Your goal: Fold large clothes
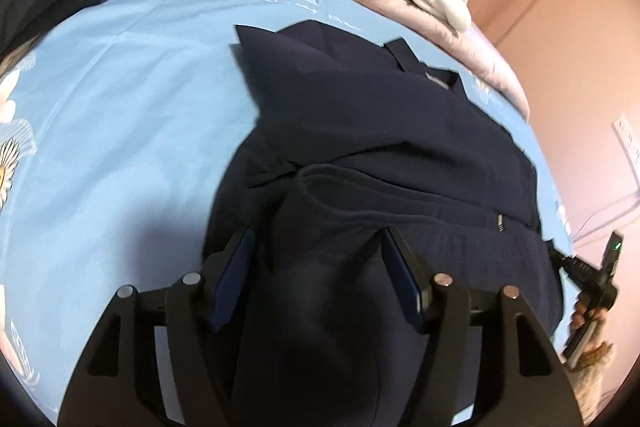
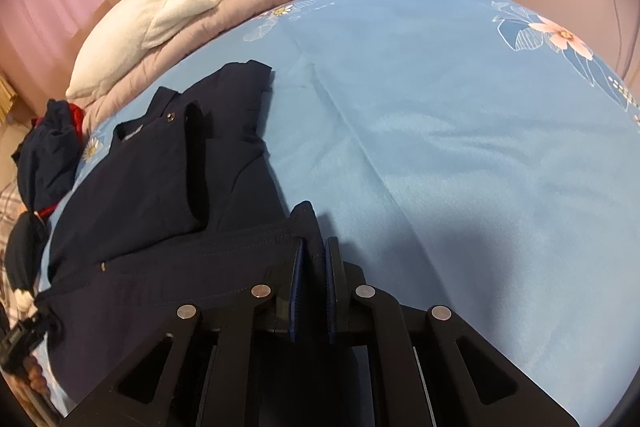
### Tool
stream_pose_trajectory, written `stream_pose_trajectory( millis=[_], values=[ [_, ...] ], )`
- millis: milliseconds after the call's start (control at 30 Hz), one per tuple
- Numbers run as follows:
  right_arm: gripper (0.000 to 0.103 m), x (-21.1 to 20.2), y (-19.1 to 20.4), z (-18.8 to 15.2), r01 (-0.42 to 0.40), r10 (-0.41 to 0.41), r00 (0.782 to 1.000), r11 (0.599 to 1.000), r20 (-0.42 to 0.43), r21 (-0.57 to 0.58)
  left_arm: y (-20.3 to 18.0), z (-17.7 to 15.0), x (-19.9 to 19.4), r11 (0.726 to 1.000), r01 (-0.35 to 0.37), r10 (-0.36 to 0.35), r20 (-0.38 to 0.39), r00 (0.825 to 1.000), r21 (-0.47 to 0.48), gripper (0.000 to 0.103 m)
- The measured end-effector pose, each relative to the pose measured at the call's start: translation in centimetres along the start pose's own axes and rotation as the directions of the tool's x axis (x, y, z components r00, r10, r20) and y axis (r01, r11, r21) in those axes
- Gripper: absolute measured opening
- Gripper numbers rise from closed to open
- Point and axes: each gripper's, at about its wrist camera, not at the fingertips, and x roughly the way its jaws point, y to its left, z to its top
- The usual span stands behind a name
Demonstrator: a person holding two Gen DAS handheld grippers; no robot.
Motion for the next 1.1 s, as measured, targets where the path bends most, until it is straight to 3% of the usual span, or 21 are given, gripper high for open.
stream_pose_trajectory(
  millis=[133,200,267,433,500,600,833,1100],
  values=[
    [0.022,0.0,0.3,-0.1,0.026,-0.026,1.000,0.999,-0.004,-0.027,-0.4,0.1,1.7,0.999,-0.033,0.033,-0.016,0.999,0.031,0.062],
    [0.022,0.3,0.5,-0.2,0.029,-0.030,1.000,0.999,-0.007,-0.043,-0.3,0.0,2.2,0.999,-0.041,0.042,-0.023,0.999,0.026,0.054],
    [0.024,0.6,0.6,-0.3,0.032,-0.033,0.999,0.998,-0.015,-0.055,-0.6,-0.2,2.2,0.998,-0.052,0.053,-0.021,0.998,0.042,0.036],
    [0.024,1.1,1.3,-0.4,0.047,-0.048,0.999,0.996,-0.009,-0.080,-2.6,-0.9,1.1,0.984,-0.116,0.114,0.023,0.993,0.134,0.014],
    [0.021,1.0,1.7,-0.6,0.055,-0.056,0.998,0.994,-0.002,-0.091,-3.4,-1.1,0.5,0.975,-0.160,0.154,0.048,0.987,0.157,0.012],
    [0.012,0.1,2.6,-0.9,0.084,-0.080,0.996,0.988,0.037,-0.129,-3.9,-1.3,-1.0,0.973,-0.169,0.156,0.089,0.984,0.159,0.012],
    [0.009,-5.3,3.2,-1.0,-0.009,0.023,0.990,0.994,0.136,-0.105,-4.8,-1.4,-6.4,0.988,-0.092,0.070,0.169,0.983,0.123,0.012],
    [0.009,-12.8,3.5,-2.0,-0.066,0.097,0.954,0.991,0.283,-0.118,-5.4,-2.9,-12.8,0.996,-0.012,-0.014,0.290,0.957,0.088,0.012]
  ],
)
